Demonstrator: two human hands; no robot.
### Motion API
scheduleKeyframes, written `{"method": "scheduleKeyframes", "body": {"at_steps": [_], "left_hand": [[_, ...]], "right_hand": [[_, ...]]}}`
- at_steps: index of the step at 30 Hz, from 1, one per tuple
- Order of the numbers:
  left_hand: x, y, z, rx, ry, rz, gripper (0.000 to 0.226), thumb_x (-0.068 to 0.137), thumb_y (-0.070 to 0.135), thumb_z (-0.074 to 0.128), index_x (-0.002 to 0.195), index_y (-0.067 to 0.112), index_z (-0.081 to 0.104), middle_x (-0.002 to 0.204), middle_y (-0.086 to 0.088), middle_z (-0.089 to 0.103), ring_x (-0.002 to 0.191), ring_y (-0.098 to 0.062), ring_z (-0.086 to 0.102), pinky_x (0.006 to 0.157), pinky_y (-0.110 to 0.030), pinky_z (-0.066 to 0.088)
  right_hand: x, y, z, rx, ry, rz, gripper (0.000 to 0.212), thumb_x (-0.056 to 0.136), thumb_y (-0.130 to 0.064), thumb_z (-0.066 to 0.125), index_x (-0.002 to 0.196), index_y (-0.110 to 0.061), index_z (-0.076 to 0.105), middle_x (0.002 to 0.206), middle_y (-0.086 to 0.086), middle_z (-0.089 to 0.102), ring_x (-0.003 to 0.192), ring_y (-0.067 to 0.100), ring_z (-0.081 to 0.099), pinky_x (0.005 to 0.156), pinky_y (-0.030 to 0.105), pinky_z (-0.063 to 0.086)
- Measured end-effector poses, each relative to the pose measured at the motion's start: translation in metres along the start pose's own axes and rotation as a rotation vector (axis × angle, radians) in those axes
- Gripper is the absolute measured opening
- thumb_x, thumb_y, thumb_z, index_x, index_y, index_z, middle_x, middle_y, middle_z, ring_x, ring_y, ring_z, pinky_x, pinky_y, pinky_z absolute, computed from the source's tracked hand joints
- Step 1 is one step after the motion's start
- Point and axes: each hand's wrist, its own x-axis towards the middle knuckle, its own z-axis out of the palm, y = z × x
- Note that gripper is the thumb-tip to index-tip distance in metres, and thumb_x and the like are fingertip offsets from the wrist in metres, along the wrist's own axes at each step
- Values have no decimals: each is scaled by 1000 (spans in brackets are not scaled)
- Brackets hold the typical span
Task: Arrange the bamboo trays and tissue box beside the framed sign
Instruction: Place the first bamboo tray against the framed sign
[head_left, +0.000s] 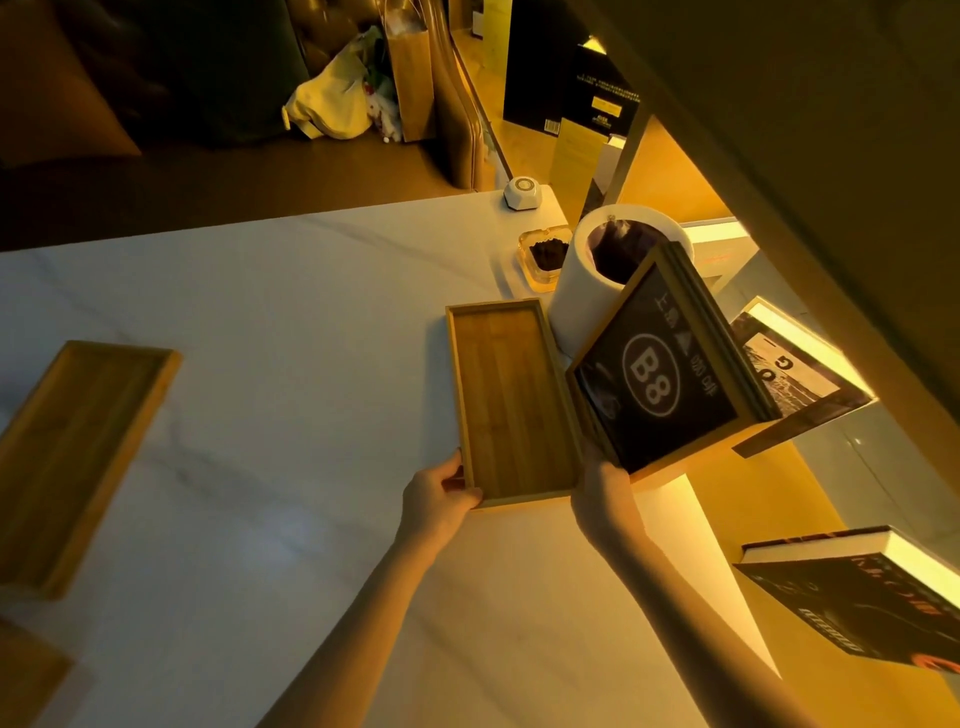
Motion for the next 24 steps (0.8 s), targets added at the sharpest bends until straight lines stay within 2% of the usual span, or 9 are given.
{"method": "scheduleKeyframes", "body": {"at_steps": [3,6,8,11,16,19,21,24], "left_hand": [[3,-4,10,96,48,17,42,79,10,61,121,15,55,103,-11,67,89,-20,58,78,-26,46],[5,-8,14,177,79,31,42,78,11,62,120,14,55,101,-15,65,92,-25,59,80,-29,47],[6,-10,16,214,82,38,43,78,11,63,120,14,55,100,-16,65,94,-27,60,80,-30,48],[7,-12,17,263,88,44,44,79,13,63,121,14,53,102,-17,62,97,-28,59,85,-35,50],[7,-12,20,304,122,56,46,80,11,61,125,10,48,107,-20,57,100,-31,56,87,-33,47],[7,-13,21,336,134,85,43,80,10,61,122,9,51,104,-21,57,97,-31,57,81,-28,43],[6,-15,21,338,142,104,39,81,11,61,119,9,53,102,-20,59,94,-30,58,78,-26,42],[3,-18,22,337,171,131,32,83,15,59,115,9,56,102,-19,61,92,-27,60,79,-26,45]], "right_hand": [[-2,2,4,-98,-25,20,23,93,-5,40,111,-5,55,83,8,53,77,19,61,64,21,45],[-4,1,4,-159,17,-4,24,93,-4,41,113,-5,53,79,5,49,69,16,54,62,22,44],[-4,-1,5,-183,28,-22,27,93,-3,41,119,-4,49,84,8,54,75,20,60,68,26,51],[-6,-2,9,-237,26,-39,32,92,-2,43,124,-4,44,103,15,62,89,25,64,76,31,55],[-5,5,15,-231,26,-103,32,90,1,46,122,0,48,104,20,63,88,30,65,75,35,56],[-10,7,18,-208,43,-115,36,87,4,49,123,-1,48,113,21,60,96,33,63,79,37,56],[-18,7,22,-246,102,-147,41,82,2,60,121,-2,52,117,20,61,102,35,62,81,39,56],[-37,9,32,-369,158,-176,54,67,-16,79,116,-4,59,120,17,64,112,37,59,87,44,51]]}}
